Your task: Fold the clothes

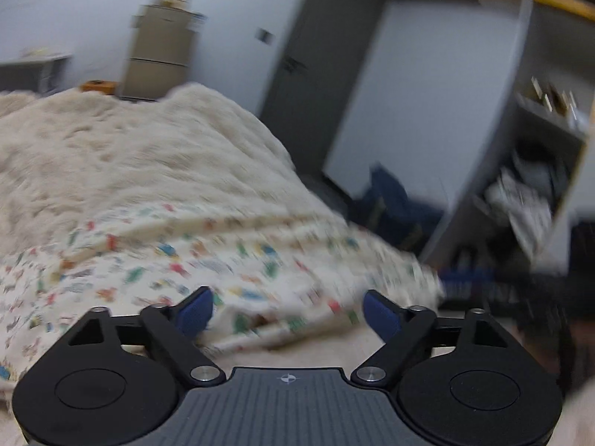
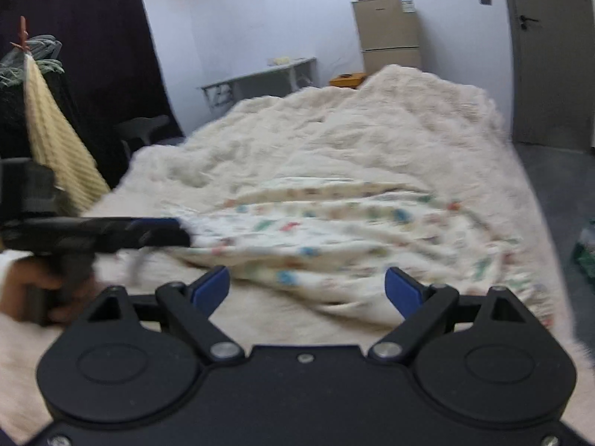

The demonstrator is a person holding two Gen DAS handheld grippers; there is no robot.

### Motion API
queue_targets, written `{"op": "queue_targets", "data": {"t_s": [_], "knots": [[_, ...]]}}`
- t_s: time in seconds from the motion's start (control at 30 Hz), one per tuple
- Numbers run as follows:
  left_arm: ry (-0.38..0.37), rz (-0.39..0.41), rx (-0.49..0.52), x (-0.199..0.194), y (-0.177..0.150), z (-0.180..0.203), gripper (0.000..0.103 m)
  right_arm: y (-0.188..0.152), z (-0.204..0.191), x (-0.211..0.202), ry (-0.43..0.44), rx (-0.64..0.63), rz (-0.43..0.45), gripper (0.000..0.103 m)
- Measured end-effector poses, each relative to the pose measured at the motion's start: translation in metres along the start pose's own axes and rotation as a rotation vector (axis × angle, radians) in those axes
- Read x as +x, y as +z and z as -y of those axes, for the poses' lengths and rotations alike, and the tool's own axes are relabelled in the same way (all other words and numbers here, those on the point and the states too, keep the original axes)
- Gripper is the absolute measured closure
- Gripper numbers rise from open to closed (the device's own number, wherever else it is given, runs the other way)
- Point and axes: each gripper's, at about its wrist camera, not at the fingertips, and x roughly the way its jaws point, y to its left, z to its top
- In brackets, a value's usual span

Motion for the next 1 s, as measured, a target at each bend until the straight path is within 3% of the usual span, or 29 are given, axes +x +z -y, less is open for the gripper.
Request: {"op": "queue_targets", "data": {"t_s": [0.1,0.2,0.33,0.43,0.53,0.63,0.8,1.0], "knots": [[-0.011,-0.052,0.096,0.005,-0.008,0.017,0.025,-0.001,0.017,0.002,-0.041,0.012,0.005,0.013],[-0.003,-0.107,0.12,0.013,-0.012,0.02,0.025,-0.001,0.035,0.004,-0.049,0.054,0.003,0.013],[0.068,-0.058,0.173,-0.013,-0.017,0.031,0.026,-0.003,0.038,0.006,-0.07,0.051,0.007,0.013],[0.037,-0.036,0.191,-0.026,-0.02,0.038,0.025,-0.004,0.037,0.007,-0.059,0.048,0.006,0.013],[-0.017,-0.079,0.133,-0.011,-0.018,0.028,0.025,-0.005,0.036,0.01,-0.045,0.057,0.002,0.013],[0.016,-0.095,0.086,0.001,-0.022,0.021,0.025,-0.005,0.035,0.009,-0.043,0.057,0.003,0.013],[0.058,-0.026,0.098,-0.01,-0.019,0.025,0.025,-0.007,0.038,0.01,-0.02,0.083,-0.003,0.013],[0.071,0.008,0.084,-0.019,-0.016,0.022,0.025,-0.004,0.05,0.001,-0.071,0.065,0.011,0.013]]}}
